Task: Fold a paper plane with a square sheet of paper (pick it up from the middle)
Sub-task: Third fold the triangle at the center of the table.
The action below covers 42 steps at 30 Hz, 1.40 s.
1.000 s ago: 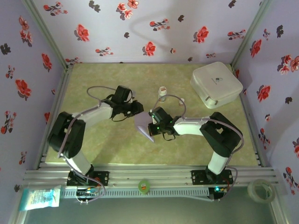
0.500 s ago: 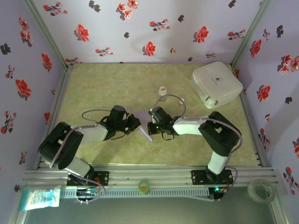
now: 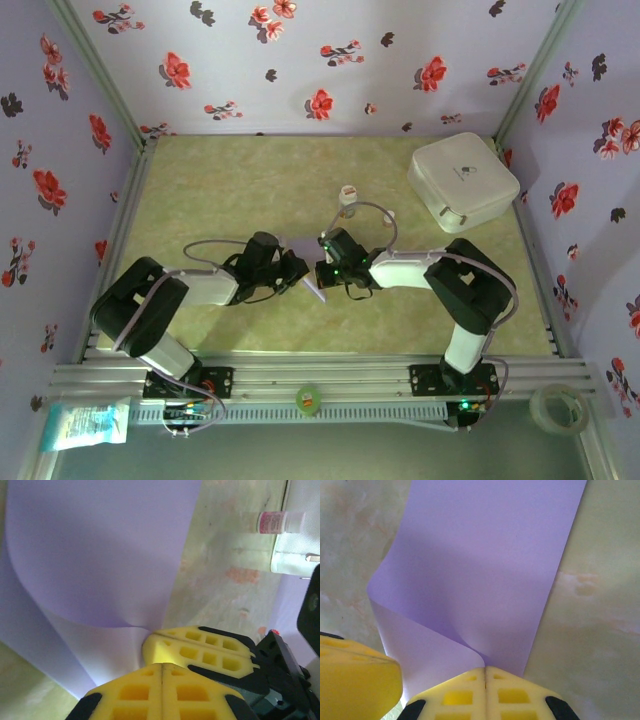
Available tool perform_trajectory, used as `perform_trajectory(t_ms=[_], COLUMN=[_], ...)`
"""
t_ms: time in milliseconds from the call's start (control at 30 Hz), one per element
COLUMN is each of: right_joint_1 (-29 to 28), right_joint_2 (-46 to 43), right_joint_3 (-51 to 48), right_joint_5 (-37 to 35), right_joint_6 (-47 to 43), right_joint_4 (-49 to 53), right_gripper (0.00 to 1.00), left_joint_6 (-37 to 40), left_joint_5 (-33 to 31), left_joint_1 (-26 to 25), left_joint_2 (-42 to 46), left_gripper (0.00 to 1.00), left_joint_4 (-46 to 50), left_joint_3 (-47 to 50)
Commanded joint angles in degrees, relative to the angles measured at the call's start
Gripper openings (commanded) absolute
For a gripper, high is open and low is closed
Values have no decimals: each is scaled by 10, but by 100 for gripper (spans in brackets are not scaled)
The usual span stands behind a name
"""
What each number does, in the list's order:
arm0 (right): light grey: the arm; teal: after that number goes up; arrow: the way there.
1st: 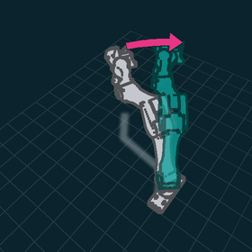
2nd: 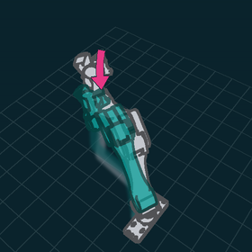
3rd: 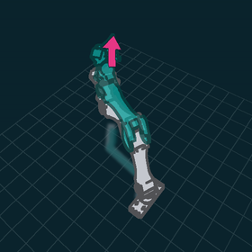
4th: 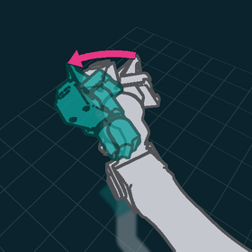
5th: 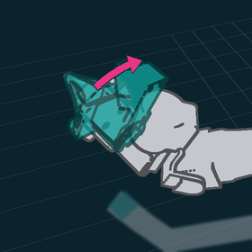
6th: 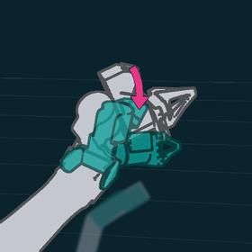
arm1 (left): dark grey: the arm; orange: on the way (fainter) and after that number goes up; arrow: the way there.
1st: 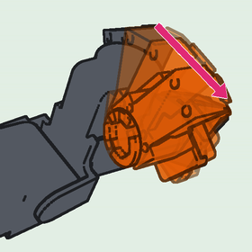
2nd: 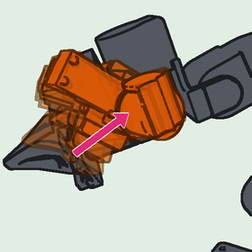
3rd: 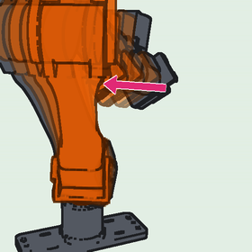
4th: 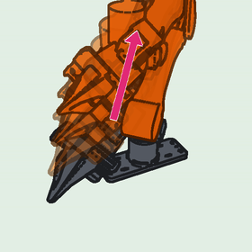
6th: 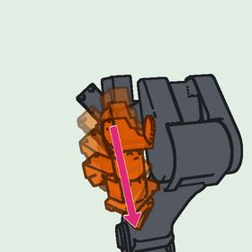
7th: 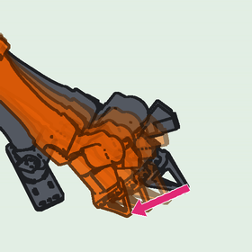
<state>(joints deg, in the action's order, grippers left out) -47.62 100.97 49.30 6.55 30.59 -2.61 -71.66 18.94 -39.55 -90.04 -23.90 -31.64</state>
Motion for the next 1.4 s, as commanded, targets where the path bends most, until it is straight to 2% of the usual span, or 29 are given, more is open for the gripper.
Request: perform_trajectory(t_ms=[0,133,233,467,767,1000,1300,1367], right_joint_1=[4,4,4,4,4,4,4,4], right_joint_2=[17,15,16,18,20,19,16,4], right_joint_3=[11,6,6,4,4,3,18,23], right_joint_5=[-23,-27,-27,-24,-18,-17,-2,-2], right_joint_6=[-7,-8,-9,-8,-6,-9,-7,-7], right_joint_4=[43,41,42,40,37,37,39,43], right_gripper=[0,0,0,0,0,0,0,4], left_joint_6=[2,-13,-17,-1,9,42,51,54], left_joint_5=[-14,-1,3,-1,-3,-18,-21,-22], left_joint_1=[-4,-4,-4,-4,-4,0,6,6], left_joint_2=[10,-8,-16,-21,-35,-31,-51,-47], left_gripper=[0,0,0,0,0,0,0,0], left_joint_4=[-4,-68,-79,-24,-9,79,85,91], left_joint_3=[13,17,13,2,-3,-9,-9,-10])
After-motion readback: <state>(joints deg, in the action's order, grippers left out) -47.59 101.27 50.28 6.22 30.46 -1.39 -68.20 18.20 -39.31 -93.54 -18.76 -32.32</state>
